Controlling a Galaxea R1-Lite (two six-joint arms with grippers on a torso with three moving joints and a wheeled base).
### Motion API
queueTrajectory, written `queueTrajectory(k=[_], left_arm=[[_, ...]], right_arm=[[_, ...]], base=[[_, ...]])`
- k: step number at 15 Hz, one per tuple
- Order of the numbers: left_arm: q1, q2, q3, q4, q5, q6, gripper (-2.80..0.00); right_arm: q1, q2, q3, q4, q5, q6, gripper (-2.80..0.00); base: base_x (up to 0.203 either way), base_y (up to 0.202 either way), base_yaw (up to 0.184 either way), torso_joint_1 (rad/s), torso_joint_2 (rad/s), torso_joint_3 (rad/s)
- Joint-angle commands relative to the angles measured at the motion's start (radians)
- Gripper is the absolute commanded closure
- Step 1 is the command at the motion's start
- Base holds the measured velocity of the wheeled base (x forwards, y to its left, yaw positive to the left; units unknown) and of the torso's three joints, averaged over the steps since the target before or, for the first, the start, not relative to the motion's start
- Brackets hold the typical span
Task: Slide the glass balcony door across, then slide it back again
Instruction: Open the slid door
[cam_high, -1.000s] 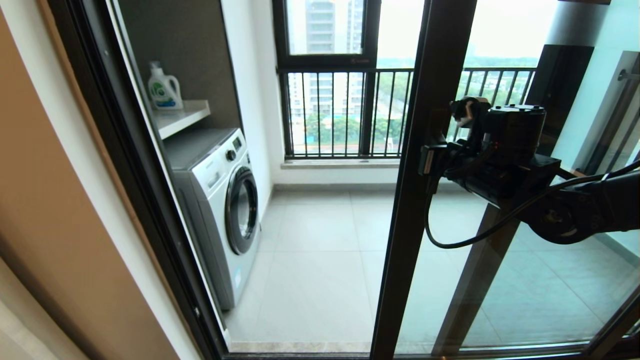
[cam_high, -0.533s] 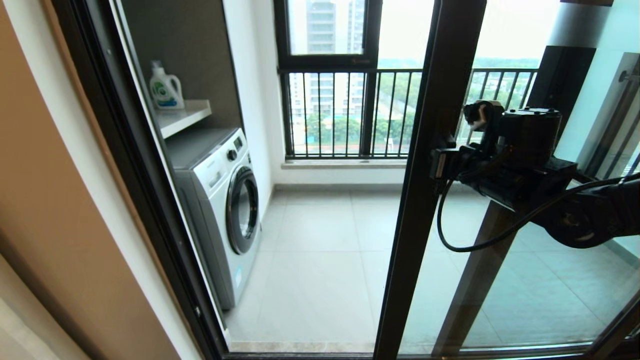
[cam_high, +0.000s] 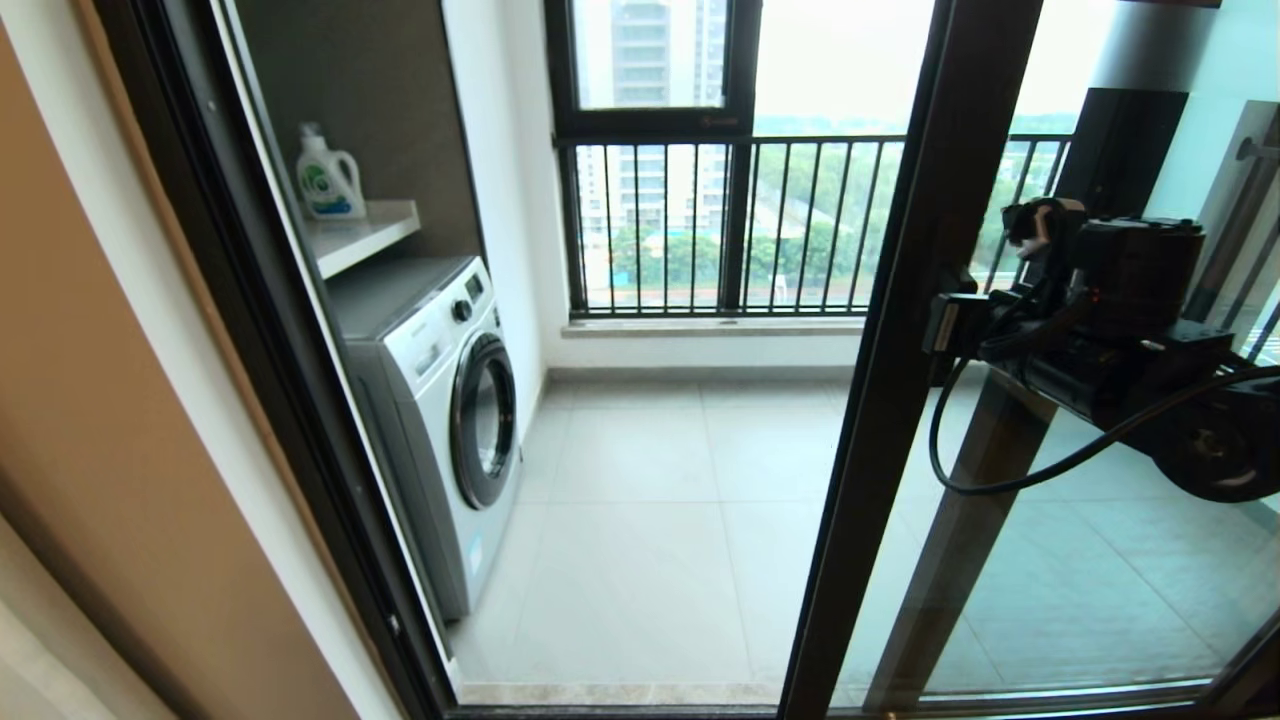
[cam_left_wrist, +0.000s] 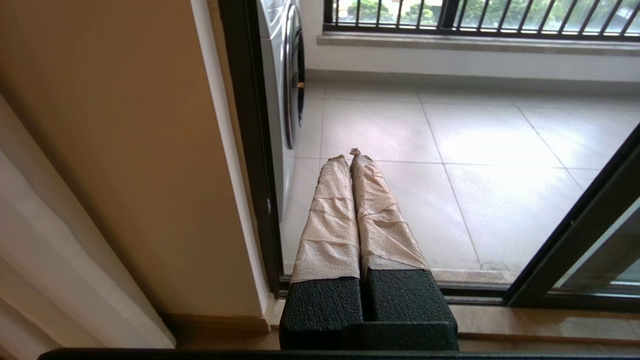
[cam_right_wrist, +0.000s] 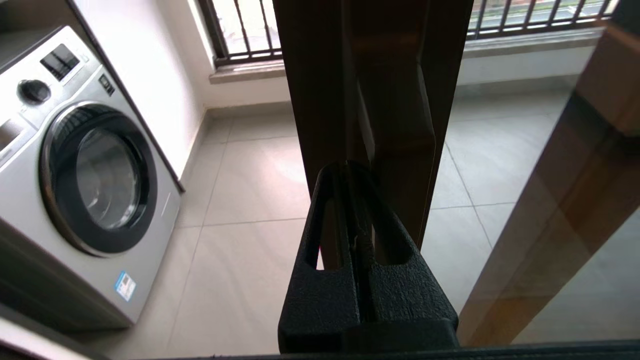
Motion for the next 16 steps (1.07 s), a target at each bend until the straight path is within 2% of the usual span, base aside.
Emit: queueTrajectory(k=[1,5,16], left_arm=[[0.0,0.001,0.0,0.0,0.001,-0.001,0.0],[0.0,0.001,0.0,0.0,0.001,-0.001,0.0],[0.0,0.001,0.0,0.0,0.001,-0.001,0.0]], right_arm=[[-0.013,-0.018,-0.002,-0.004,0.015,0.0,0.0],[-0.038,-0.035,0.011,-0.003,0.017,0.0,0.0],[-0.226,-0.061,0.062,-0.004,0.124,-0.006,0.0]], base=[[0.0,0.0,0.0,0.0,0.0,0.0],[0.0,0.0,0.0,0.0,0.0,0.0],[0.0,0.0,0.0,0.0,0.0,0.0]])
